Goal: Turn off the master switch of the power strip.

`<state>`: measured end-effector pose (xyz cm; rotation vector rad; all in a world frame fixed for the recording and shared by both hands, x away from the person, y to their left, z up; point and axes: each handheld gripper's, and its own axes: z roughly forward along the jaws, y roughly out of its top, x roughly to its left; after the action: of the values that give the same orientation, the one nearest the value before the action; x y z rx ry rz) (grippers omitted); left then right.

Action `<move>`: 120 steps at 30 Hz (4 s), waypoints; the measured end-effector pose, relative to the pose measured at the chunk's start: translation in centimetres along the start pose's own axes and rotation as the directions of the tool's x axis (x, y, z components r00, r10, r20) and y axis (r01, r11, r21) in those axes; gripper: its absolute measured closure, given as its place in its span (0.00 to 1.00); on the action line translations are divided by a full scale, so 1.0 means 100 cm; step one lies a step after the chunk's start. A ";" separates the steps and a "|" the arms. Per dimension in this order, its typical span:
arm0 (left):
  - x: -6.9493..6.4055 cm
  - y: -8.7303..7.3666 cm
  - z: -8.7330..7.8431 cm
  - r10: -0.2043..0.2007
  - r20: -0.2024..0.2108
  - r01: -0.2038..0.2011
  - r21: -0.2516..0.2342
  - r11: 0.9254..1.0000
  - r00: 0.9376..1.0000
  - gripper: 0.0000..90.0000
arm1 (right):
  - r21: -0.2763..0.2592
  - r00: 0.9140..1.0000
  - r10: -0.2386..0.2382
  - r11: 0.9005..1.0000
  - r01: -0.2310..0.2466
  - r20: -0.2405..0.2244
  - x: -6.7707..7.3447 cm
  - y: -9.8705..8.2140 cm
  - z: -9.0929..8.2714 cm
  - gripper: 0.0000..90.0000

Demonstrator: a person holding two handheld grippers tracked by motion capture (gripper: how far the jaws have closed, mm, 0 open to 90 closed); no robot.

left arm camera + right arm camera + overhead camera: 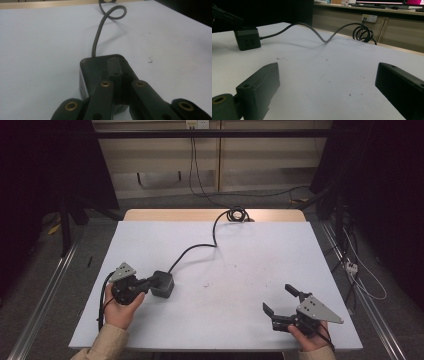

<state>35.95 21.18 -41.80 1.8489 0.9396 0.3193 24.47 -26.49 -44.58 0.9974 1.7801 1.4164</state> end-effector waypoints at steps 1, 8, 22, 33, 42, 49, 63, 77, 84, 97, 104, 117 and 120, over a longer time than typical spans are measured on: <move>0.000 0.001 0.000 0.000 0.002 0.000 -0.006 1.000 1.000 1.00 | 0.000 1.000 0.001 1.000 -0.001 0.001 0.000 0.000 0.000 0.06; 0.001 0.002 -0.002 -0.014 0.008 0.014 -0.026 1.000 1.000 1.00 | 0.000 1.000 0.001 1.000 -0.001 0.002 -0.001 0.000 0.000 0.06; -0.002 0.005 -0.003 -0.013 0.030 0.015 -0.041 0.999 0.999 0.87 | 0.001 1.000 0.002 1.000 -0.002 -0.002 -0.001 -0.001 0.000 0.06; -0.003 0.006 -0.003 -0.023 0.061 0.026 -0.042 0.999 0.998 0.76 | 0.002 1.000 -0.009 1.000 0.009 -0.008 0.000 0.000 -0.001 0.06; -0.004 0.006 -0.001 -0.018 0.070 0.021 -0.043 0.999 0.997 0.65 | -0.001 1.000 -0.004 1.000 0.004 -0.004 0.001 0.001 -0.003 0.06; -0.005 0.007 0.000 -0.027 0.078 0.031 -0.052 0.998 0.997 0.56 | 0.002 1.000 -0.007 1.000 0.007 -0.001 -0.001 0.000 -0.005 0.06; -0.007 0.007 0.002 -0.017 0.107 0.022 -0.050 0.999 0.994 0.39 | 0.002 1.000 -0.013 1.000 0.013 0.000 -0.002 0.000 -0.006 0.06; -0.008 0.007 -0.001 0.003 0.116 0.004 -0.062 0.998 0.993 0.33 | -0.002 1.000 -0.008 1.000 0.008 0.001 -0.001 0.000 -0.006 0.06; -0.007 0.006 -0.005 0.013 0.115 -0.003 -0.082 0.997 0.993 0.25 | -0.001 1.000 -0.007 1.000 0.007 0.005 -0.001 0.000 -0.007 0.06; -0.005 -0.001 -0.017 0.046 0.131 -0.032 -0.106 0.994 0.990 0.15 | -0.001 1.000 -0.006 1.000 0.006 0.005 -0.002 0.000 -0.008 0.06; -0.003 -0.005 -0.022 0.054 0.118 -0.042 -0.105 0.994 0.992 0.11 | -0.001 1.000 -0.003 1.000 0.003 0.005 -0.002 0.000 -0.007 0.06; -0.002 -0.014 -0.030 0.071 0.093 -0.062 -0.097 0.993 0.993 0.08 | -0.001 1.000 -0.002 1.000 0.002 0.006 -0.003 0.000 -0.008 0.06; -0.001 -0.015 -0.031 0.074 0.094 -0.065 -0.098 0.993 0.993 0.08 | -0.002 1.000 0.000 1.000 0.000 0.006 -0.003 0.000 -0.007 0.06</move>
<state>33.32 23.44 -41.61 1.7958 0.7818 0.3081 23.98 -27.07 -44.44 0.9995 1.7739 1.4139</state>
